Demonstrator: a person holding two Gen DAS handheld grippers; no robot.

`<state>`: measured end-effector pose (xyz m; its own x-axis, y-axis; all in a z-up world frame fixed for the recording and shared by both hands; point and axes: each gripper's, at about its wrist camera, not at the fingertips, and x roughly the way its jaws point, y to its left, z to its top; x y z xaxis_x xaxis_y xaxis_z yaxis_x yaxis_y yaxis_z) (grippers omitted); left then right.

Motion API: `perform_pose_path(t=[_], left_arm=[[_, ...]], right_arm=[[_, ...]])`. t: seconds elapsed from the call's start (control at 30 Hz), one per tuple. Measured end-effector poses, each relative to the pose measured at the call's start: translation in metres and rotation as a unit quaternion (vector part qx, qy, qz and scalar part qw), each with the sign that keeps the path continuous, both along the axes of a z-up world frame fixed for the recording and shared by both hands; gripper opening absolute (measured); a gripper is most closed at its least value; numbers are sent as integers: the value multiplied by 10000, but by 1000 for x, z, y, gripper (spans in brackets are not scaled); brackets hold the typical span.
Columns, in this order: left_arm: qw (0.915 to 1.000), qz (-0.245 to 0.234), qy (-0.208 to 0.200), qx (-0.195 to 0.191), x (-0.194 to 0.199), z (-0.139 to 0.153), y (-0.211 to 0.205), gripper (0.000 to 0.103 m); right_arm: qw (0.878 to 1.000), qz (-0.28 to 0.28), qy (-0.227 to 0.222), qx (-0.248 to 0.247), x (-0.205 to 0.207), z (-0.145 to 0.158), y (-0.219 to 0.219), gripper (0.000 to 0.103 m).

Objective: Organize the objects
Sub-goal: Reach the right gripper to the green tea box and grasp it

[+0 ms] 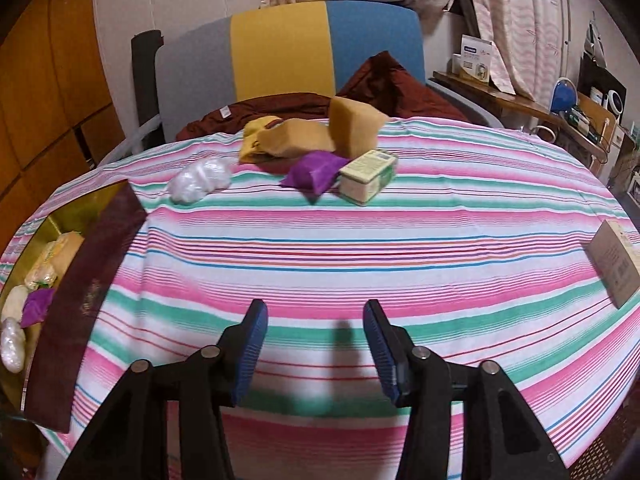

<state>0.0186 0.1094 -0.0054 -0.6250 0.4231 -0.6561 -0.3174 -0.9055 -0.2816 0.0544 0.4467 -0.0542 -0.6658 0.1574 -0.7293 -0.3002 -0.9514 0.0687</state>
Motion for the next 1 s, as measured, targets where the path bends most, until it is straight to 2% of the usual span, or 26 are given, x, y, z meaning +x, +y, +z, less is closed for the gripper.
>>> perform_pose_path(t=[0.03, 0.13, 0.47, 0.77, 1.0], left_arm=[[10000, -45, 21, -16, 2, 1, 4, 103], [9998, -159, 95, -56, 6, 2, 13, 103], [9982, -551, 21, -235, 10, -3, 51, 103], [9964, -794, -20, -295, 17, -6, 70, 103], [9947, -952, -3, -383, 24, -3, 79, 103]], right_arm=[[10000, -16, -24, 6, -1, -1, 4, 61], [10000, -25, -82, 8, -6, -4, 13, 67], [9996, -122, 8, 273, -44, 6, 36, 68], [9947, -976, 97, -325, -102, 19, 89, 68], [9912, -1188, -304, -505, -146, 2, 108, 68]])
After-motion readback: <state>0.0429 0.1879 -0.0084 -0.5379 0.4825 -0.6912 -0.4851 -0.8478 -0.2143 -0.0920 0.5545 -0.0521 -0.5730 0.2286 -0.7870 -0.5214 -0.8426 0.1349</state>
